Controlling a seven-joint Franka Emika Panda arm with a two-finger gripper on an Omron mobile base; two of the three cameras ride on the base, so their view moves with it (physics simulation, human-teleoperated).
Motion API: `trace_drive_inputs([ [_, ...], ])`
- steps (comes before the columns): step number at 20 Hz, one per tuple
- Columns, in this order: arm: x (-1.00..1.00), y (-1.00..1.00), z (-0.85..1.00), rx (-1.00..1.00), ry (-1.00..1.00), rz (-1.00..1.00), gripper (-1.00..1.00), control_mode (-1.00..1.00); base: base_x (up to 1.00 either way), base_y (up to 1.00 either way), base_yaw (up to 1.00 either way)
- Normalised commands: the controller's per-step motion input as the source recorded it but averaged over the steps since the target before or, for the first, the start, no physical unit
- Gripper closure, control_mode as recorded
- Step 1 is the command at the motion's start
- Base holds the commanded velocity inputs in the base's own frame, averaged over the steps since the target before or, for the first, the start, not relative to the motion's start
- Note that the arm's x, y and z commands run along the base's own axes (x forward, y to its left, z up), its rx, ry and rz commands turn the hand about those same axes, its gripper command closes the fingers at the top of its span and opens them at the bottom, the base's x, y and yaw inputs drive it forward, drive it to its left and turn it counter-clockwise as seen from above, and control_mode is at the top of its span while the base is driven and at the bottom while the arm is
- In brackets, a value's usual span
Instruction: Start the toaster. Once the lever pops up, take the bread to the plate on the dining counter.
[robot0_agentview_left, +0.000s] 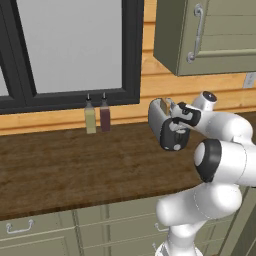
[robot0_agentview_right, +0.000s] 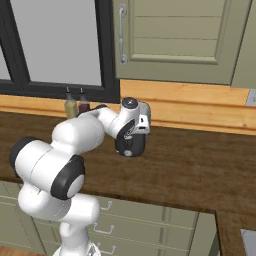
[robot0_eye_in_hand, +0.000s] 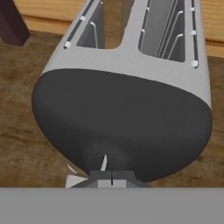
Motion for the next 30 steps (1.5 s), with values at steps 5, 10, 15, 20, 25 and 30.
trace_drive_inputs([
  [5, 0.01, 0.0, -0.34, 0.0, 0.01, 0.0, 1.0, -1.0, 0.0, 0.0, 0.0],
  [10, 0.0, 0.0, -0.47, 0.0, 0.07, 0.0, 1.0, -1.0, 0.0, 0.0, 0.0],
  [15, -0.01, 0.0, -0.59, 0.0, 0.07, -0.01, 1.0, -1.0, 0.0, 0.0, 0.0],
  [20, -0.22, 0.0, -0.59, 0.0, 0.01, 0.0, 1.0, -1.0, 0.0, 0.0, 0.0],
  [25, -0.25, 0.0, -0.57, 0.0, 0.0, -0.01, 1.0, -1.0, 0.0, 0.0, 0.0],
  [30, -0.02, 0.01, -0.64, 0.0, 0.02, 0.0, 1.0, -1.0, 0.0, 0.0, 0.0],
])
